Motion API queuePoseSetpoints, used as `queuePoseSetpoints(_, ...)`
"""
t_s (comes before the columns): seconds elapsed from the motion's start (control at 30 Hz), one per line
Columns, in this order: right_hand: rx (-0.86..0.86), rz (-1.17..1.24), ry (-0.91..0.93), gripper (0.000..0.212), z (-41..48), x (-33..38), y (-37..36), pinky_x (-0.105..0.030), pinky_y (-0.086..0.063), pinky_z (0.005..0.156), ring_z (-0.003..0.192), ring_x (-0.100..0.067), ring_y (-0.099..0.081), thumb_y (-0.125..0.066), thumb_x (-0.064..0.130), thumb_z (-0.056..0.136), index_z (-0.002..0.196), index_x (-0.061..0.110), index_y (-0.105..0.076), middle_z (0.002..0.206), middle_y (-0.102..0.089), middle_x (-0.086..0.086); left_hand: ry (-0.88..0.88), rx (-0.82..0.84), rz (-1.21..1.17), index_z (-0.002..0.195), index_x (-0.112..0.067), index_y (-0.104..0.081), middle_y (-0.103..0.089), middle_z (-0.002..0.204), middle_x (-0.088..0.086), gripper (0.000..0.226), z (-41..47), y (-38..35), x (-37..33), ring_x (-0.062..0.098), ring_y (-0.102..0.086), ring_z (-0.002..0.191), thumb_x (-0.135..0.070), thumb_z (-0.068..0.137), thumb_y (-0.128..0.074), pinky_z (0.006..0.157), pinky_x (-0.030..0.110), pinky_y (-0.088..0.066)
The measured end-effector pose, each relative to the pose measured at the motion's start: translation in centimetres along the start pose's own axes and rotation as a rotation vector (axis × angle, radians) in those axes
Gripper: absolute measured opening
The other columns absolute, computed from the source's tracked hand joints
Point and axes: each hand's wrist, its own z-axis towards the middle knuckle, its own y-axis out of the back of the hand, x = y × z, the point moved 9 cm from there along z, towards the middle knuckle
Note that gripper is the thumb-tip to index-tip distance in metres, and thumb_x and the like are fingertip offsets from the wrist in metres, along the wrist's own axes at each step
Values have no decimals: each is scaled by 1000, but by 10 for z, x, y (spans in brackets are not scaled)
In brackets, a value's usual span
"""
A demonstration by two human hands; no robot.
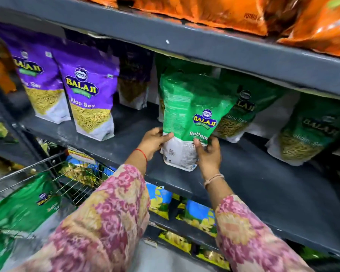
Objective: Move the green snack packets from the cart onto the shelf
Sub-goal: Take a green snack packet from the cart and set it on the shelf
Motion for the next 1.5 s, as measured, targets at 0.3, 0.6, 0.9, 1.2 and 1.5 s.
queuePoseSetpoints(0.3, -167, -220, 68, 61, -47, -14, 8, -35, -41, 94, 100, -25, -49, -79, 14, 64, 116, 5, -47, 117, -48, -19, -152, -223, 140, 79, -13, -51, -61, 89, 13, 22, -2, 12, -2, 20, -55, 81, -15, 74, -72, 76, 31, -44)
queuePoseSetpoints(0.6, -63, -405, -40, 61, -57, -47, -20, -24, -28, 85, 113, -31, -43, -50, 43, 83, 130, 7, -35, 122, -46, -19, -505, -497, 409, 73, -13, -46, -48, 78, 6, 38, -99, -25, 16, 20, -46, 71, -51, 72, -53, 68, 29, -36)
queuePoseSetpoints(0.9, 152, -47, -177, 44, -25, -62, 2, -12, -50, 71, 90, -21, -58, -73, -8, 61, 98, 9, -56, 104, -64, -13, -29, -323, 10, 131, -7, -40, -37, 145, 16, 55, -21, 24, 47, 25, -34, 133, -44, 95, -24, 113, 38, -22)
queuePoseSetpoints(1.2, 227, -146, -175, 32, -12, -65, 2, -15, -47, 75, 91, -20, -58, -61, -9, 75, 106, -4, -55, 117, -59, -28, 30, 12, 157, 138, -15, -30, -35, 148, 4, 52, -8, 9, 75, 16, -31, 135, -36, 92, -43, 106, 25, -21)
queuePoseSetpoints(1.5, -15, -461, -10, 72, -69, -60, 3, -24, -17, 110, 136, -30, -28, -66, 11, 77, 136, 1, -27, 146, -30, -20, -124, -161, 411, 136, -16, -35, -44, 143, 9, 51, -50, 36, 67, 20, -39, 131, -37, 91, -45, 107, 28, -28)
